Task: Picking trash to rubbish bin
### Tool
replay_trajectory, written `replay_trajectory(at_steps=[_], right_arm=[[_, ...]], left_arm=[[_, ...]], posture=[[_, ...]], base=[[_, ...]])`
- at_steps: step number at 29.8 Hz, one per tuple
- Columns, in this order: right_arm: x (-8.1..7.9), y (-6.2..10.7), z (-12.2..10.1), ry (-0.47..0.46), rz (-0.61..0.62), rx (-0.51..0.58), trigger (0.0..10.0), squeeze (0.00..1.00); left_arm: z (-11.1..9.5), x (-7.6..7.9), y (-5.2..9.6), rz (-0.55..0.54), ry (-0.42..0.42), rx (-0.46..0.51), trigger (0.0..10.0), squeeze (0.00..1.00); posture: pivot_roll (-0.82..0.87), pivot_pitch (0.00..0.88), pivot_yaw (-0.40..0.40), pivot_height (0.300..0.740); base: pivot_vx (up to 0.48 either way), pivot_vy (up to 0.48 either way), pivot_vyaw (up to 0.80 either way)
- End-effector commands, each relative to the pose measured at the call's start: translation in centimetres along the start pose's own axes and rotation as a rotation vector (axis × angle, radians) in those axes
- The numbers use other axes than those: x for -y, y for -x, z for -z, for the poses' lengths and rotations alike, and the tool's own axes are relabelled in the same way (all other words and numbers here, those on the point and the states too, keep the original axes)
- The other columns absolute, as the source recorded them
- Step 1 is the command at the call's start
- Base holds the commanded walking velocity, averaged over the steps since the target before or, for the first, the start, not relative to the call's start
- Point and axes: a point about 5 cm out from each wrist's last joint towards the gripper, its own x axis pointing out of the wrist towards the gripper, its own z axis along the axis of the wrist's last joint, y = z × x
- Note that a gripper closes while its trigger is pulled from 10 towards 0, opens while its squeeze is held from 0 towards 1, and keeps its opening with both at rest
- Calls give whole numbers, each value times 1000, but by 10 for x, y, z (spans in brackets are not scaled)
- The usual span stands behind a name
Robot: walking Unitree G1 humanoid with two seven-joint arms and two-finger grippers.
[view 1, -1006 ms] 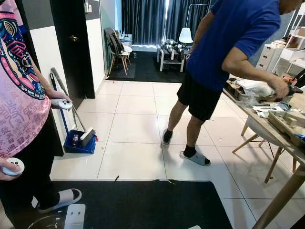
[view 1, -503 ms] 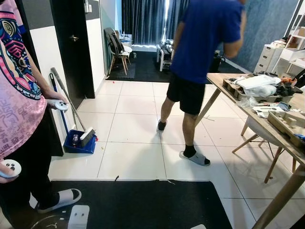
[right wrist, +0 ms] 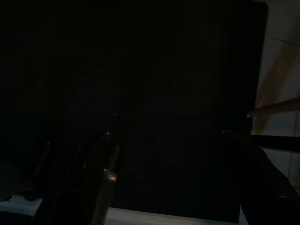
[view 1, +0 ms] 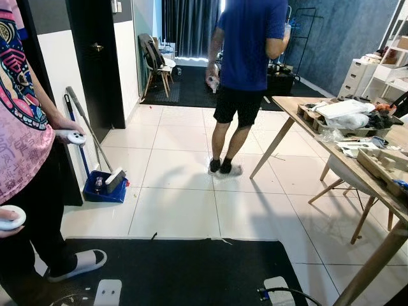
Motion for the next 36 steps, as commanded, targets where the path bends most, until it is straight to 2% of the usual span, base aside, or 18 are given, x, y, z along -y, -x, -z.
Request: replay_trajectory(at_steps=[1, 4, 8, 36], right_arm=[[-3, 0, 1, 11, -8, -14, 10000, 0], [-6, 0, 3, 14, -19, -23, 10000, 0], [-11, 0, 6, 14, -37, -30, 10000, 0], [-10, -1, 3, 2, -39, -39, 10000, 0]], left_arm=[[2, 4, 1, 14, -17, 1, 10000, 0], [4, 5, 1, 25, -49, -1, 10000, 0], [4, 5, 2, 25, -47, -2, 10000, 0], [2, 2, 1, 18, -52, 5, 10000, 0]], posture=[[37, 26, -55, 740], [38, 20, -54, 740], [40, 15, -55, 740], [52, 5, -54, 740]], base=[[0, 0, 0], [0, 0, 0], [0, 0, 0], [0, 0, -800]])
